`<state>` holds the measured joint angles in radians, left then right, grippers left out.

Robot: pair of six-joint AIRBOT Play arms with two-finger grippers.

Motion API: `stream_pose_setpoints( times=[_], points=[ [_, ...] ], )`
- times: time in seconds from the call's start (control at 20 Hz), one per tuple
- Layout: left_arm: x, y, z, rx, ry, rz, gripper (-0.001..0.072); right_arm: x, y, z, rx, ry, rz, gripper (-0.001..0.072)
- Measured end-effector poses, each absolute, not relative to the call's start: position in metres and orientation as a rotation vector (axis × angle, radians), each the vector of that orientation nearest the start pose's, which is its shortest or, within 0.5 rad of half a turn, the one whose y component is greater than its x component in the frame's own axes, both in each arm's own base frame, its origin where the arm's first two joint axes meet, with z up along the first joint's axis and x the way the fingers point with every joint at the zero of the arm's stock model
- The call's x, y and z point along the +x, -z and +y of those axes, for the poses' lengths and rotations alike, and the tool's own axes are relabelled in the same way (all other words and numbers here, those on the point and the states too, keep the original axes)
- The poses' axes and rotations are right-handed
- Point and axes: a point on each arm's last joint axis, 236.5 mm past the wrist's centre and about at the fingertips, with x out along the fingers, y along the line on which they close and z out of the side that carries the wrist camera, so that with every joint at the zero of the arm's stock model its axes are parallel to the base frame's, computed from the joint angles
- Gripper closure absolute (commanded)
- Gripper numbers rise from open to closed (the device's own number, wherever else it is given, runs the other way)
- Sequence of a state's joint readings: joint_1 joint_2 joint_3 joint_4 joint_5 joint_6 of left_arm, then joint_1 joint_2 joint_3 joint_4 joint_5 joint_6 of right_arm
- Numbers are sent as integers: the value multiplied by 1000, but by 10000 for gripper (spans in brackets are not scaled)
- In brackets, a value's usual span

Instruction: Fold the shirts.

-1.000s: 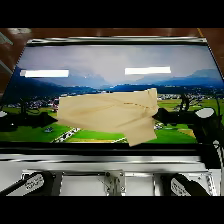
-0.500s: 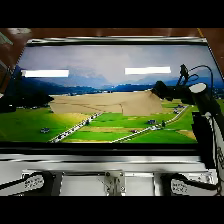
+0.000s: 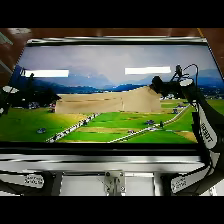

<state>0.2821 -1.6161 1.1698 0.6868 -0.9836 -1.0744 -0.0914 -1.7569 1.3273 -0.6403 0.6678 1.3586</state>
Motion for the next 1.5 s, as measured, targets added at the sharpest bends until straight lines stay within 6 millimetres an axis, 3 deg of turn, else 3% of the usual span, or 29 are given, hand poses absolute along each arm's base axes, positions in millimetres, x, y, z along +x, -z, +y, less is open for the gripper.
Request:
stream_pose_setpoints(
  times=[0.05, 0.1, 0.15, 0.25, 0.4, 0.55, 0.65, 0.85, 1.15, 1.2, 1.35, 1.4, 1.5],
  points=[
    [463, 55, -28, -670, 320, 1114, 287, 552, 56, 66, 824, -132, 946, 602],
    [461, 59, -33, -679, 331, 1132, 226, 552, 60, 66, 830, -127, 953, 359],
    [459, 61, -37, -687, 341, 1146, 226, 553, 61, 66, 831, -126, 954, 71],
    [455, 60, -43, -697, 371, 1171, 226, 552, 60, 61, 828, -129, 957, 30],
    [449, 49, -43, -714, 422, 1198, 228, 543, 51, 31, 818, -120, 968, 30],
    [447, 34, -35, -760, 431, 1213, 237, 520, 51, -5, 814, -108, 1035, 30],
    [447, 26, -32, -784, 428, 1219, 237, 498, 58, -16, 790, -114, 1117, 30],
    [446, 14, -34, -800, 441, 1226, 237, 476, 76, -15, 757, -129, 1227, 31],
    [440, 8, -49, -802, 488, 1253, 237, 469, 106, 29, 769, -193, 1325, 39],
    [439, 7, -52, -800, 496, 1258, 238, 470, 108, 36, 771, -203, 1329, 129],
    [437, 7, -62, -790, 517, 1270, 238, 473, 118, 46, 776, -181, 1337, 610],
    [436, 7, -65, -787, 523, 1274, 238, 475, 119, 48, 790, -169, 1335, 644],
    [436, 7, -71, -779, 532, 1278, 281, 477, 117, 50, 808, -163, 1331, 645]
  ],
)
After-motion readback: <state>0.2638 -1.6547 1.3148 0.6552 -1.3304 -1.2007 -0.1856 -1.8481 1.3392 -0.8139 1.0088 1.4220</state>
